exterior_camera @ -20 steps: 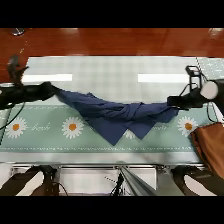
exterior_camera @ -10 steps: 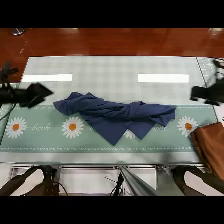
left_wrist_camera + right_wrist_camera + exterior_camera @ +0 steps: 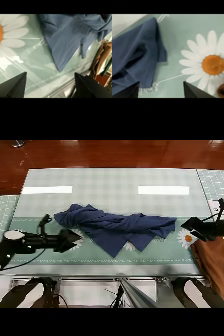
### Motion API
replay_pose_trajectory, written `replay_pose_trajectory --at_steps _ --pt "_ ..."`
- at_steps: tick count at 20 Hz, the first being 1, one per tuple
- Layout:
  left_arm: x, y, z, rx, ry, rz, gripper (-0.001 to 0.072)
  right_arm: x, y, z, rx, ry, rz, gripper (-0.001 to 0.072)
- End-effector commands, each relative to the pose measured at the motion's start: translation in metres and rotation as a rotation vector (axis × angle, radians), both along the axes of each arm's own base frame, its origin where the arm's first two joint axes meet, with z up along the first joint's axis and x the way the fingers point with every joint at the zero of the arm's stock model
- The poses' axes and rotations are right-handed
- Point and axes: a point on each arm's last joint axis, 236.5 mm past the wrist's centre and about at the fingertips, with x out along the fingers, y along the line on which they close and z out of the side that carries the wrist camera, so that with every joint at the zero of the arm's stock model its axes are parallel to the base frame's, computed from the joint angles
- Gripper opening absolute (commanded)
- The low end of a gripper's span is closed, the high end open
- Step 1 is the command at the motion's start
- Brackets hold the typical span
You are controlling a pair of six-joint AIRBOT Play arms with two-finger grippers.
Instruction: Fold the shirts.
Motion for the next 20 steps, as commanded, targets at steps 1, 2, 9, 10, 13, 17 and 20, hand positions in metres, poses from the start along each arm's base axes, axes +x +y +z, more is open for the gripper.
replay_pose_trajectory --at_steps 1,2,9,10,13,17,20 --pt "0.029 -0.019 -0.011 0.042 -0.088 0.145 0.0703 -0.001 0.012 -0.001 0.049 -0.032 0.009 0.0621" --pt "0.041 -0.018 -0.012 0.064 -0.117 0.198 0.0702 -0.001 0.015 -0.001 0.056 -0.033 0.015 0.0621" --pt "0.058 -0.038 -0.023 0.070 -0.097 0.189 0.0701 -0.003 0.017 -0.001 0.059 -0.030 0.036 0.0621" --pt "0.056 -0.044 -0.027 0.062 -0.080 0.153 0.0701 -0.003 0.017 -0.001 0.061 -0.029 0.037 0.0621" --pt "0.057 -0.055 -0.035 0.036 -0.027 0.108 0.0701 -0.005 0.019 -0.001 0.066 -0.020 0.046 0.0621" --pt "0.079 -0.061 -0.029 0.029 -0.049 0.104 0.0698 -0.009 0.024 -0.001 0.072 -0.016 0.087 0.0621" --pt "0.089 -0.065 -0.028 0.027 -0.068 0.079 0.0065 -0.006 0.022 -0.001 0.058 -0.031 0.096 0.0621"
